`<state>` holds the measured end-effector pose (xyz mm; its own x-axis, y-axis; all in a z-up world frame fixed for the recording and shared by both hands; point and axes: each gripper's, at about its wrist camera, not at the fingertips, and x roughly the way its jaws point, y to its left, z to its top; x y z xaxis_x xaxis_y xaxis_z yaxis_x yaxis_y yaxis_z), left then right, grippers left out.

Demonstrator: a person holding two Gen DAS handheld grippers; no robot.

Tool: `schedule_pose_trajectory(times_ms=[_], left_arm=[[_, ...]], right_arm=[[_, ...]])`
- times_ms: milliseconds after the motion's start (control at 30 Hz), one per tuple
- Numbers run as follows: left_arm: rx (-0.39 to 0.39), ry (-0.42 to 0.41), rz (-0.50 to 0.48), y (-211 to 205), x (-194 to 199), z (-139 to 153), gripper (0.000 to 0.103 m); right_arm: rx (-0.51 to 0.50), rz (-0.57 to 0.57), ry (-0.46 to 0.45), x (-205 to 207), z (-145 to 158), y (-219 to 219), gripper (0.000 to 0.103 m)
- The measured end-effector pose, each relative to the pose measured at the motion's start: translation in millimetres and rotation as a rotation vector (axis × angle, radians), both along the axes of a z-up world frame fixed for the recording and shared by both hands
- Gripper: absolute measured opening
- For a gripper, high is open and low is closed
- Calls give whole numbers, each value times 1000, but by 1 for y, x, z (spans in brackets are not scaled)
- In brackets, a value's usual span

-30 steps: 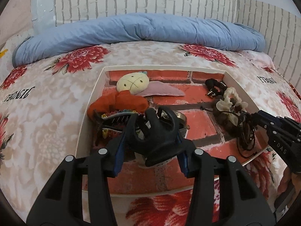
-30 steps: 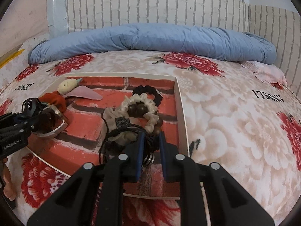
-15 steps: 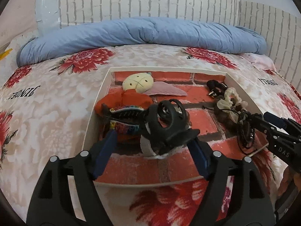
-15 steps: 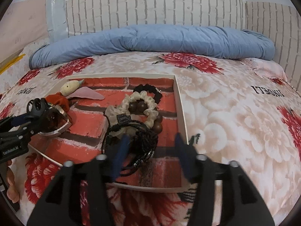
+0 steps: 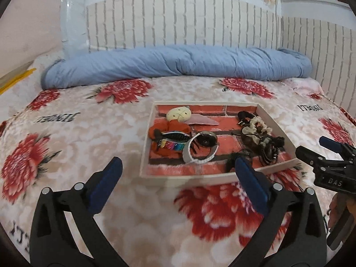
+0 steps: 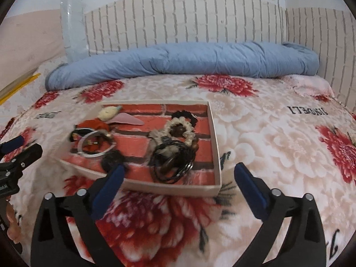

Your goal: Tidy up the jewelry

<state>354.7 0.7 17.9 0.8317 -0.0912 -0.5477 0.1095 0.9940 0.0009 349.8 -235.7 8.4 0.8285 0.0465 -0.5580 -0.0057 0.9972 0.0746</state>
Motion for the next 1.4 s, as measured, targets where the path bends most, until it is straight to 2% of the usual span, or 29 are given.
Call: schedule_pose_trajectory(times_ms=[167,300,467,633,800,1067,1267,1400], left_arm=[[-18,-50,40,14,-56,12,98],[-22,-73,81,24,-101,10,98],[-26,-99,133,34,-149,0,98],[17,-146,147,29,-185,-13,98],[87,-202,149,15,-204,-22,98],[81,-215,136,13,-211,-31,98],[113,-205,125,5,-210,-36,98],[105,-198,128,7,-208,-37,98]], right_arm=[[-2,8,-51,-54,16,6,99],[5,12,-66,-92,16,7,99],[-23,8,-88,-135,10,11,99],[-39,-6,-76,-165,-8,10,99],[-54,-16,-112,-186,-19,12,99],[-35,-22,-226,-206,-19,10,99],[-2,-30,-236,-208,-20,5,99],[-6,-24,-223,-207,-22,5,99]])
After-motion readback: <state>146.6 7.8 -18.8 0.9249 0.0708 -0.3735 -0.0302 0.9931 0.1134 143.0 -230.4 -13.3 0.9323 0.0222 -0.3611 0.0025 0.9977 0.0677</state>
